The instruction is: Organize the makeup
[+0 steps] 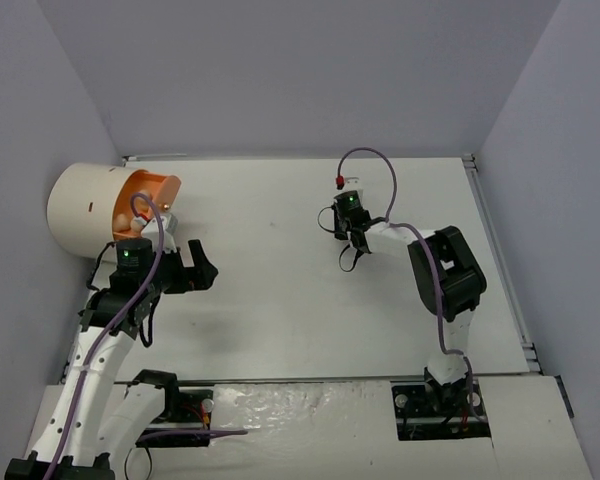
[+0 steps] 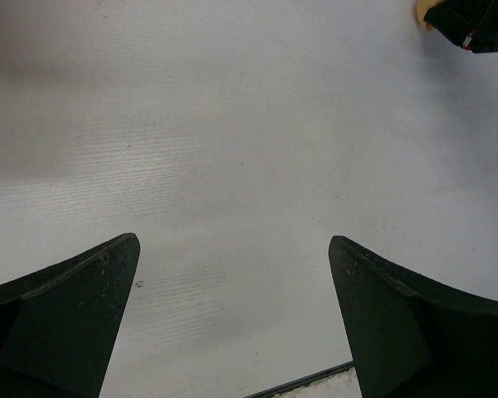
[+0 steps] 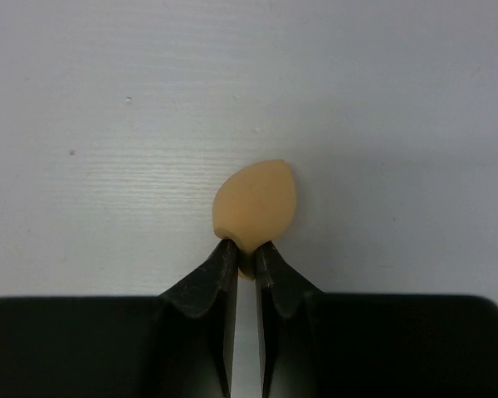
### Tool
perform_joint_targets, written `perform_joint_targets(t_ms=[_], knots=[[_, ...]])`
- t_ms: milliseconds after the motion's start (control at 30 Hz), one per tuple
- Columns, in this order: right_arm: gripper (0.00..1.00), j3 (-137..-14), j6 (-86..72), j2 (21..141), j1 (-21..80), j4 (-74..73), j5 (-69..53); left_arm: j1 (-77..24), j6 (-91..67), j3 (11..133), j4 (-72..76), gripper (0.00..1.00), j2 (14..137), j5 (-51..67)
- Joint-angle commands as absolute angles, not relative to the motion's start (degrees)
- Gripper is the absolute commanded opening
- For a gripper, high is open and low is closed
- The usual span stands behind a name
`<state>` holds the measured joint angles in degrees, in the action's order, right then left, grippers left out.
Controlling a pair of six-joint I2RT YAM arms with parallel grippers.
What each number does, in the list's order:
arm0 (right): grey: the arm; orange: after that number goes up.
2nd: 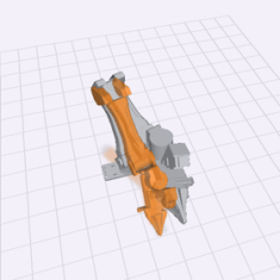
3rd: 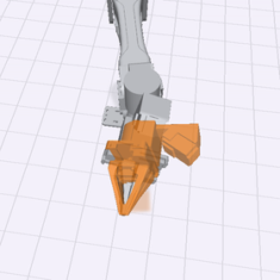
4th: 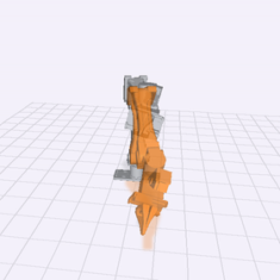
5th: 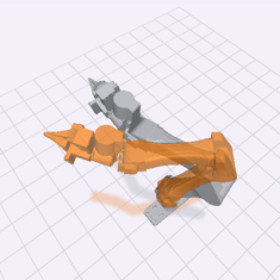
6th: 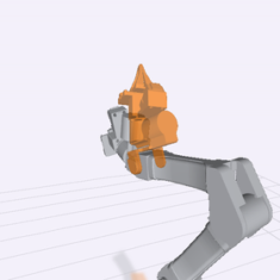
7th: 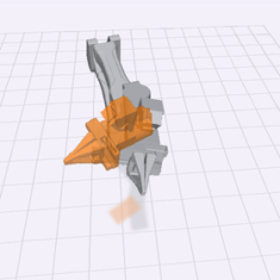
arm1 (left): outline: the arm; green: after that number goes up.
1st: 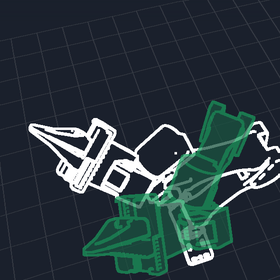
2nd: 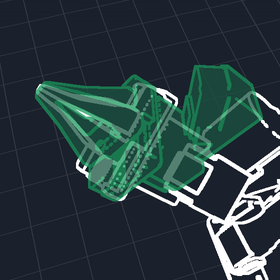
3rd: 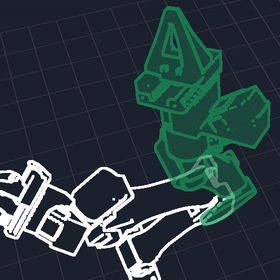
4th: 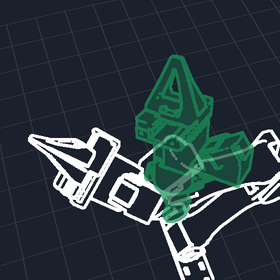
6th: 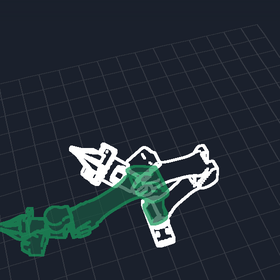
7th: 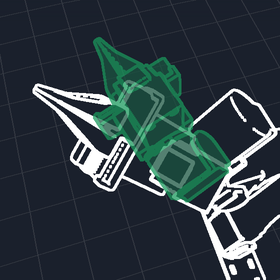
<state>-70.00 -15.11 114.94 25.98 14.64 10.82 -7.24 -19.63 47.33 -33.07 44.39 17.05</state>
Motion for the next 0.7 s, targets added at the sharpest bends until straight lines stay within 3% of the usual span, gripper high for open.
perform_joint_targets(t_ms=[0,300,667], knots=[[0.0,-60.6,-6.8,97.7,31.0,26.9,5.7,-8.2,-25.0,52.6,-29.6,0.97,44.6,21.1],[0.0,-42.5,-2.8,69.1,43.6,40.2,-7.5,-13.3,-41.5,64.1,-27.4,0.97,49.2,28.3],[0.0,-42.4,-5.7,59.7,46.0,45.0,-16.3,-33.6,-46.9,74.4,-23.7,0.97,59.9,14.8]])
